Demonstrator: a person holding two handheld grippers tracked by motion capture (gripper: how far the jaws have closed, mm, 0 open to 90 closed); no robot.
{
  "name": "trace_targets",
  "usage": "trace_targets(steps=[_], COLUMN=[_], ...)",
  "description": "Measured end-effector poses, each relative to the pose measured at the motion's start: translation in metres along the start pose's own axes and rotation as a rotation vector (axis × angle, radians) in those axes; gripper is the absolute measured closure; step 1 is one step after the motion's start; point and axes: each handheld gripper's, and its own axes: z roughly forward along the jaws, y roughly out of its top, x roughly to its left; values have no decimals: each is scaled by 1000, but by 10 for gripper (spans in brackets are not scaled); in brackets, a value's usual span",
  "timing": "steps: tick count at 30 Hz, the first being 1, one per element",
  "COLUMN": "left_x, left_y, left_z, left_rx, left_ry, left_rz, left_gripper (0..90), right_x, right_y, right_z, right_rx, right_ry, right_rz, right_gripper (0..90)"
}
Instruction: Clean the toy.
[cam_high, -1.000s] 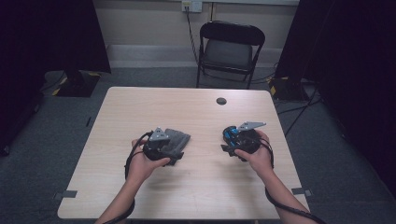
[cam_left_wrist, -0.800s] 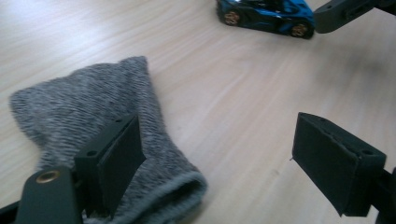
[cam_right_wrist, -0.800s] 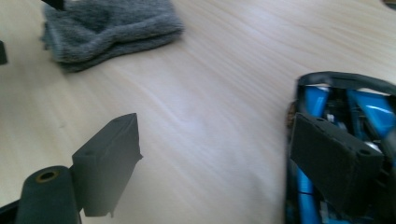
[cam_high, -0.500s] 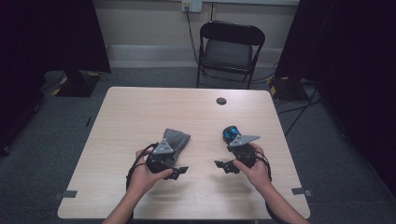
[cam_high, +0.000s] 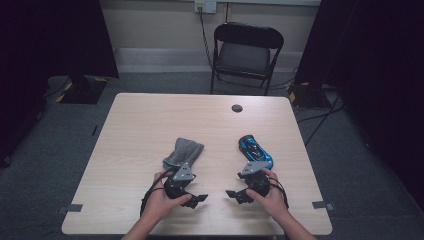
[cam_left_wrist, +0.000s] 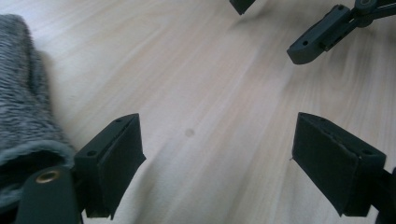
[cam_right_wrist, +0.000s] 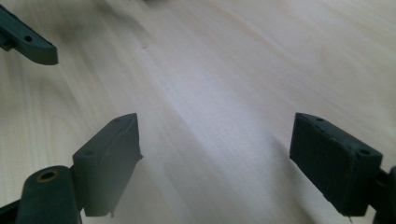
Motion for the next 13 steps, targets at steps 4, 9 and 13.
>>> trace_targets(steps=[4, 9, 13], left_x=[-5, -5, -8], left_y=[-6, -10, -11], left_z=[6, 10, 13], left_rx=[13, 35, 38], left_ry=[-9, 2, 3], left_rz=[10, 24, 52], left_gripper=[160, 160, 155], right_x=[8, 10, 12], right_y=[-3, -8, -10], right_z=[4, 7, 8], right_rx=[12, 13, -3], right_ry=[14, 14, -3], right_rz=[-22, -45, -67], right_gripper=[153, 152, 149])
